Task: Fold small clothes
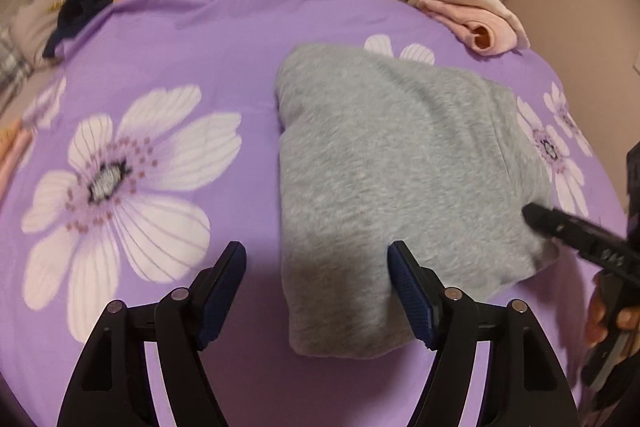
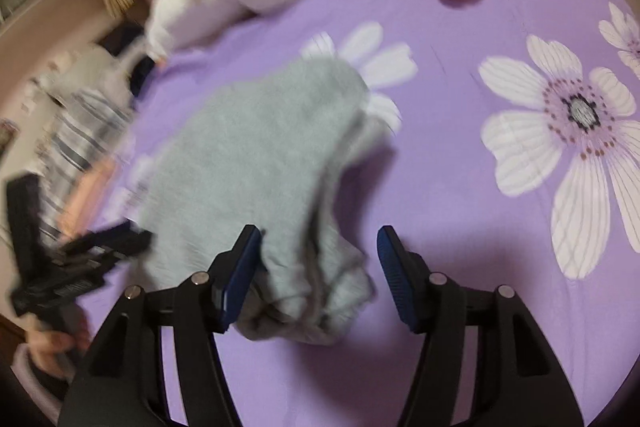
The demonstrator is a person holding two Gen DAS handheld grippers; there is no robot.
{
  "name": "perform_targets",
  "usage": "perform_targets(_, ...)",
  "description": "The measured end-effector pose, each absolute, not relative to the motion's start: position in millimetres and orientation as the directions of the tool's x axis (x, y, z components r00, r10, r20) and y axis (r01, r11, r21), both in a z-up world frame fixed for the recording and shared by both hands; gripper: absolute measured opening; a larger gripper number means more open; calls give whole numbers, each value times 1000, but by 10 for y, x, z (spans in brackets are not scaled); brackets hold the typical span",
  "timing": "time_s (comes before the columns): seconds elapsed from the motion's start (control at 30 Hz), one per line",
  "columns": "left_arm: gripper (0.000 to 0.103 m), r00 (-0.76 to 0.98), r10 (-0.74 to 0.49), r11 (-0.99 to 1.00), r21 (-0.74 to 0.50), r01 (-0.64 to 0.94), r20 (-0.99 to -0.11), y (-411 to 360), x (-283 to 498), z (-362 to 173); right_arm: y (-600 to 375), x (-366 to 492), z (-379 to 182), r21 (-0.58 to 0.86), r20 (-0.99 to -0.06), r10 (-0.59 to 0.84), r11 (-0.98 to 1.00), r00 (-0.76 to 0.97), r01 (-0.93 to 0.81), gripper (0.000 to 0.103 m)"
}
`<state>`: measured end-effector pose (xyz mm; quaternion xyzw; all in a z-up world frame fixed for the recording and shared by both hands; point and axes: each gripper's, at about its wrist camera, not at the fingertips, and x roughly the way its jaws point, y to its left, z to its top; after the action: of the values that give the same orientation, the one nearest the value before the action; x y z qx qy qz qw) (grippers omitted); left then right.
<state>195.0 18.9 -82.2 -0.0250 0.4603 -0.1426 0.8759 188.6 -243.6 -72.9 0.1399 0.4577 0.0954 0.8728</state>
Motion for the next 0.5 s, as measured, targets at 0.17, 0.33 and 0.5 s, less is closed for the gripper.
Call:
perform_targets(0.17,83,506,-302,953,-250,170,-808,301,1949,-873,-2529,1897,-823,363,-778,304,932,550,-1,63)
perform_targets(0.33,83,548,-266,963,-193,188,-793,275,1647,-582,-2442,1649,-519,317,-770,267,948,579,-16,67)
perform_targets(0.5,98,579,-242,968,-153,199,-779,244,1309,-279,-2277,1234,-211,253,-758,226,967,612,-44,100)
